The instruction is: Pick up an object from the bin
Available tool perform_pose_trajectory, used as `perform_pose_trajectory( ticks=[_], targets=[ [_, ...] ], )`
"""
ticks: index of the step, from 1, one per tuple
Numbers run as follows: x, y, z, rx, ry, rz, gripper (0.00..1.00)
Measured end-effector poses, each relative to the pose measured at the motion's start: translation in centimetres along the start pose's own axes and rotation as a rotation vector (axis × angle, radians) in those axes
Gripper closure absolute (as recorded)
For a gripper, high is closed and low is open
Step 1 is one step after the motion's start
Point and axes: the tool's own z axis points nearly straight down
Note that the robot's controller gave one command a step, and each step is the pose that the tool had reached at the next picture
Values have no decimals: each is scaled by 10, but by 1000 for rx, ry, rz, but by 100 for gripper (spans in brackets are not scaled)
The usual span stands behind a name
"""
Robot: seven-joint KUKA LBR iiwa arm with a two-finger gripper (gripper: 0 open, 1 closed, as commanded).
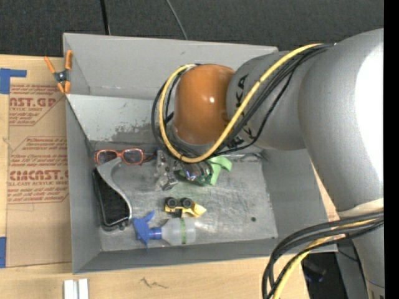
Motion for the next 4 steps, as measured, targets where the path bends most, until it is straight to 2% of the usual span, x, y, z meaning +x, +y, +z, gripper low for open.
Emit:
perform_pose_trajectory(
  ticks=[1, 2, 3, 4],
  targets=[
    [-1, -7, -27, -1, -2, 225, 100],
    [7, -19, -25, -1, -4, 376, 100],
    [21, -27, -17, 0, -2, 179, 100],
    [16, -22, -55, 0, 7, 223, 100]
  ],
)
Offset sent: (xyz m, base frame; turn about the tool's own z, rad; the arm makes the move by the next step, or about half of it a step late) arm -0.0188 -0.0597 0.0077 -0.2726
